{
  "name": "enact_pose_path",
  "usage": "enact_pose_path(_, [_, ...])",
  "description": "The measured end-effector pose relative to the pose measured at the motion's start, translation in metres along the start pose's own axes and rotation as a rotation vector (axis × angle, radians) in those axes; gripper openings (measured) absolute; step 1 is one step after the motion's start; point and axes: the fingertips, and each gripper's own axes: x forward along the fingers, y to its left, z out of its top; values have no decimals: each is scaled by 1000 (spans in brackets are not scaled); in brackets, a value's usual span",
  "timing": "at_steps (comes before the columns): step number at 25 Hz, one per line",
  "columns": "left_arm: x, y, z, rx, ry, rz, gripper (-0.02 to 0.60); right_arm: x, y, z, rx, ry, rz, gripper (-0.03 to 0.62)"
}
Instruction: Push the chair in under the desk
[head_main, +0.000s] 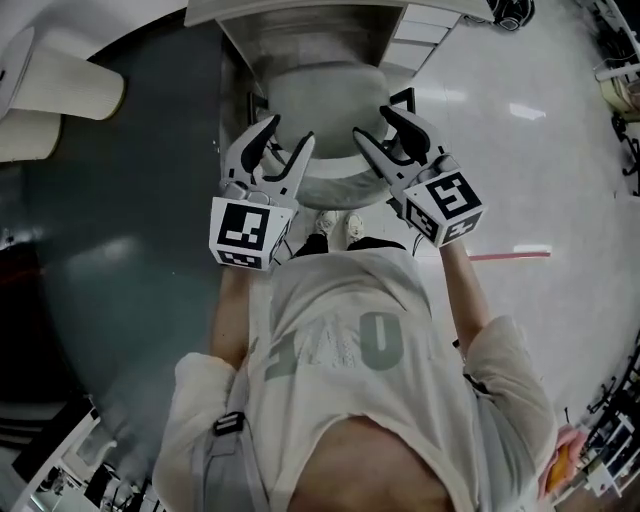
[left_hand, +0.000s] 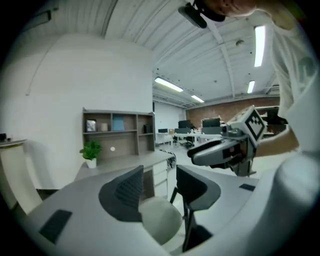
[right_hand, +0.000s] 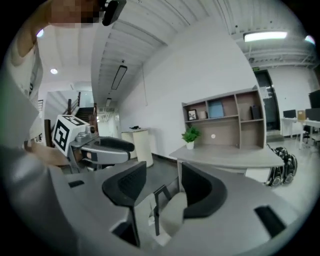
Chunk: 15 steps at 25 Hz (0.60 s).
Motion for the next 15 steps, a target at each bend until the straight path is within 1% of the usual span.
enact_pose_path(2, [7, -27, -30, 85, 124, -144, 201, 1, 14, -25, -26, 106, 94, 216])
enact_pose_path(5, [6, -67, -83, 252, 311, -368, 199, -4, 39, -71, -118, 311, 271, 216])
enact_pose_path(6, [4, -78, -100, 301, 366, -433, 201, -7, 46, -87, -151, 372, 321, 216])
enact_pose_path(8, [-2, -95, -133, 374, 465, -543, 200, -13, 55, -118, -210, 470, 393, 216])
enact_pose_path(10, [-9, -108, -163, 417, 550, -629, 199, -20, 59, -151, -258, 567, 441, 216])
enact_pose_path(12, [-16, -117, -188, 436, 626, -698, 199, -27, 62, -182, -293, 663, 496, 216])
enact_pose_path(15, [-20, -122, -214, 467, 714, -748, 199, -34, 67, -215, -391, 763, 569, 216])
